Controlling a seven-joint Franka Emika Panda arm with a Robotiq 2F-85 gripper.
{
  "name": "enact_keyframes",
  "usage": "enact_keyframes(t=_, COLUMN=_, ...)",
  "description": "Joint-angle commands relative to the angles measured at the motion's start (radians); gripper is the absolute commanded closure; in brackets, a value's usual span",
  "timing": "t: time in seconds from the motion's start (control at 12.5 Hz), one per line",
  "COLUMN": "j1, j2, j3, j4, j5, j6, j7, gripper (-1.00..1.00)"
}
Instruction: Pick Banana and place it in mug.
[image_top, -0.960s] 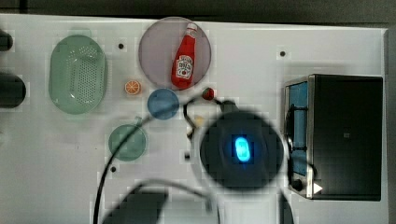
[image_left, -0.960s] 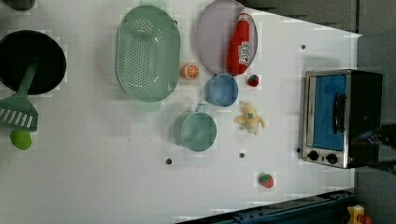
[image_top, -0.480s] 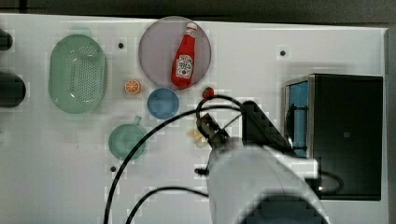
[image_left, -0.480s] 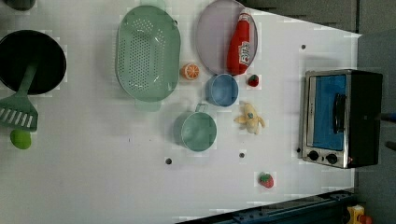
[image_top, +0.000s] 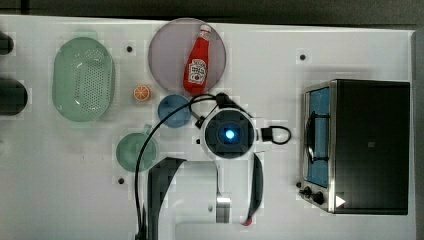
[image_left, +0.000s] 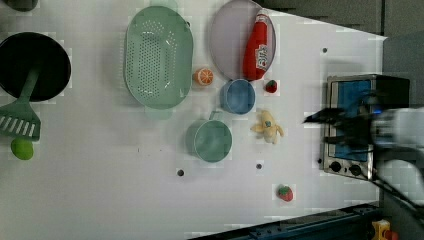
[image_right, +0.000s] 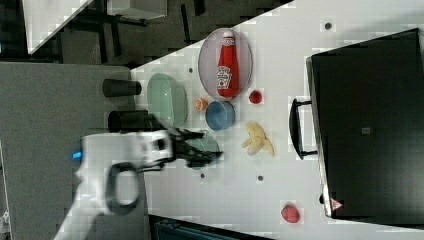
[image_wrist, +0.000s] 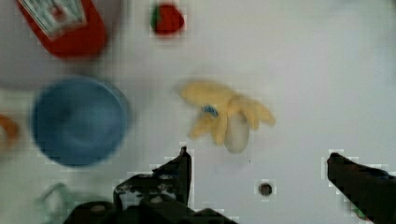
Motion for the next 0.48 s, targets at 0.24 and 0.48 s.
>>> enact_keyframes(t=0.24, j1=-0.001, j2=0.174, j3=-0.026, j4=-0.067, j5=-0.021, j6=0.293, j7=-0.172, gripper=-1.0)
enact_keyframes(t=0.48, j1=-0.001, j2=0.296, j3=-0.011, j4=-0.071, j5=-0.021, j6=0.394, j7=-0.172, gripper=-1.0)
